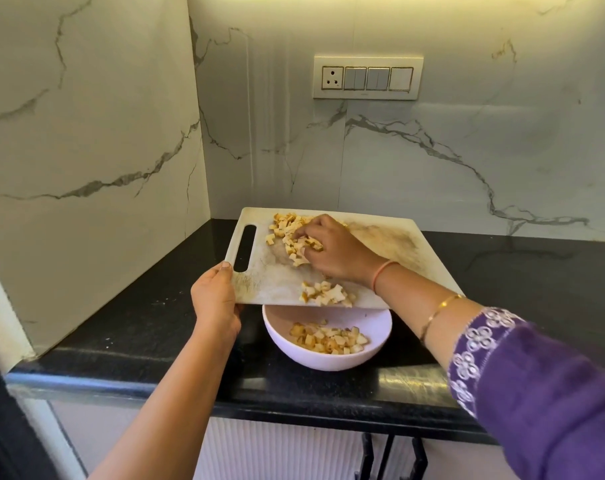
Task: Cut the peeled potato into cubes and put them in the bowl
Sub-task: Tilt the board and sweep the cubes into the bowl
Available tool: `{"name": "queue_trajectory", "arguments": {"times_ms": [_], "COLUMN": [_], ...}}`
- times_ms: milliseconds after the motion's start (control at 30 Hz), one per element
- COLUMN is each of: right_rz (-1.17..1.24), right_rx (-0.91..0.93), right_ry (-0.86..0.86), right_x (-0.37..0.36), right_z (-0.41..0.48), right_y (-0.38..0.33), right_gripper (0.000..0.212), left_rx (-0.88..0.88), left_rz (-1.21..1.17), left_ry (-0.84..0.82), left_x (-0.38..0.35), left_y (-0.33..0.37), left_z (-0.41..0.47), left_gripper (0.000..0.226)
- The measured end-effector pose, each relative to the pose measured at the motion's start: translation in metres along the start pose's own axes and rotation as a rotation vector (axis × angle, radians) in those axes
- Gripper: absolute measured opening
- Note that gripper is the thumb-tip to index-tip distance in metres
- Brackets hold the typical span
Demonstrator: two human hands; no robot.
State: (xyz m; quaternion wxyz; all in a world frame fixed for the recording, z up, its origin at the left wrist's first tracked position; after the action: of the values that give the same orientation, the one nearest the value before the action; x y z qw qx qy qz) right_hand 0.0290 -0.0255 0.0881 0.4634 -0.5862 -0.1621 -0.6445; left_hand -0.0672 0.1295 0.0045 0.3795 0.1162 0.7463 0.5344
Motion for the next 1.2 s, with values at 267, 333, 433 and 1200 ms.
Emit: {"name": "queue_trajectory", "arguments": {"times_ms": [267, 333, 433, 1200], "right_rz": [-0.254, -0.281, -0.255, 0.147], "right_rx": [-0.008, 0.038, 0.087, 0.039], "right_ry": [-0.084, -0.08, -0.069, -0.109], "right_x": [-0.014, -0.015, -0.018, -0.017], "right_z": [0.004, -0.005, -0.023, -0.035], "right_y": [-0.003, -0.005, -0.007, 0.017], "right_gripper": [0.038, 0.037, 0.036, 0.041], "left_rx": [-0.033, -0.037, -0.04, -0.074], "left_rz": [0.002, -0.005, 0.007, 0.032], "left_ry": [0.003, -0.003, -0.009, -0.04], "left_x": [0.004, 0.003, 0.0, -0.003], "left_y": [0.006, 0.007, 0.007, 0.01], "left_z": [0.002, 0.003, 0.003, 0.0], "left_gripper": [0.016, 0.02, 0.022, 0.023]}}
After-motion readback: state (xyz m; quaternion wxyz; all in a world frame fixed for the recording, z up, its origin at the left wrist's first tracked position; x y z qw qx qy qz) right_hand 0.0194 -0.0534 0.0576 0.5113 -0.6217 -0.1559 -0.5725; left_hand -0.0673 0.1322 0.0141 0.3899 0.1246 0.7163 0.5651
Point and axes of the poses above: each hand's wrist, its own z-axis towards the middle knuckle, its own x-axis out of the back of the hand, y = z × x, the point moved 5 cm from there along z, towards the middle knuckle, and after that the axes turned 7 degrees about -y, right-handed, at the moved point
